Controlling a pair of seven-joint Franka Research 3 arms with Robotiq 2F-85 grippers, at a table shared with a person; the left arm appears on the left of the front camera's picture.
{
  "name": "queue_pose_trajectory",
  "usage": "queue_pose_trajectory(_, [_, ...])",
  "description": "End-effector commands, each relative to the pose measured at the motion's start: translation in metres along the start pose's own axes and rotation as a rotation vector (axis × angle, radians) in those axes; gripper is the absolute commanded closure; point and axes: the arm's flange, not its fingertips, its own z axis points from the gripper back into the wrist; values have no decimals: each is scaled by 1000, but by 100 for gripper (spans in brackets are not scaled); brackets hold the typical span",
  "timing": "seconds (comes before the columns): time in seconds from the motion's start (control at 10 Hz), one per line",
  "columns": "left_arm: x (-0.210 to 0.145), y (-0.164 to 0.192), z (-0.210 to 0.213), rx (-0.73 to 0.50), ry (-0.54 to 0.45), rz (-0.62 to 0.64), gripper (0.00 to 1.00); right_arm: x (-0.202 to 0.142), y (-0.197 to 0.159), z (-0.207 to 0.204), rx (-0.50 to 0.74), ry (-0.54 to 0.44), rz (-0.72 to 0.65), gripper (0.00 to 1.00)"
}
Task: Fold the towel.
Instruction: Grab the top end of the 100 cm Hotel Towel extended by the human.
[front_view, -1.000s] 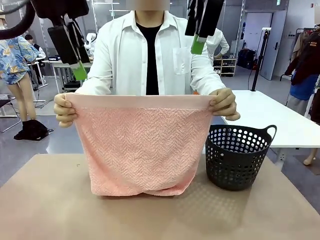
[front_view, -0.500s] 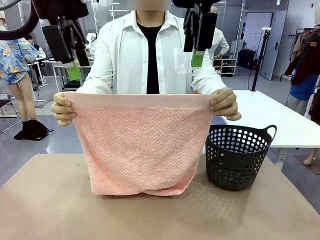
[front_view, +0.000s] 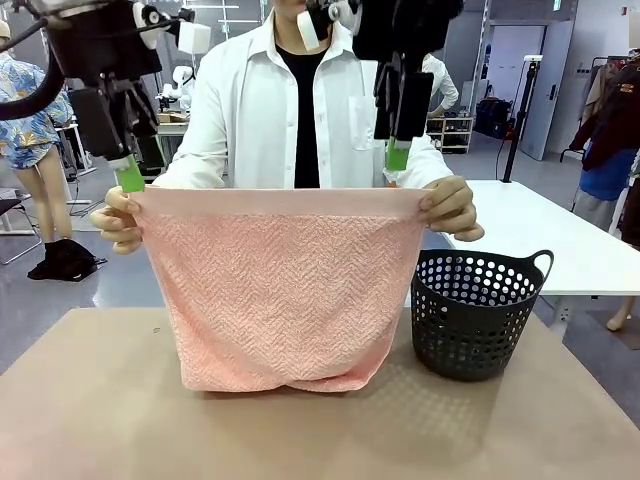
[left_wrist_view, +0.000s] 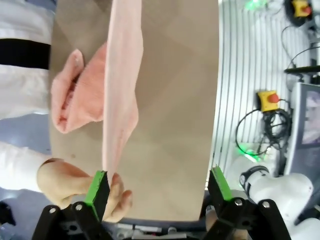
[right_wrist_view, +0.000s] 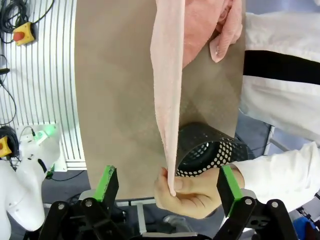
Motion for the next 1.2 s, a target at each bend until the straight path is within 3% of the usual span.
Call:
queue_pose_trajectory(0.0, [-19, -3, -16, -6, -49, -18, 0, -15, 13, -30, -18, -31, -42, 0])
queue_pose_trajectory(0.8, [-14, 15, -44, -49, -33, -53, 0, -30, 8, -68, -18, -56, -53, 0])
queue_pose_trajectory(0.9, [-12, 18, -46, 12, -13, -5, 0, -30, 7, -69, -19, -58, -52, 0])
queue_pose_trajectory(1.1, [-8, 15, -32, 69, -53, -49, 0, -32, 7, -69, -16, -59, -54, 0])
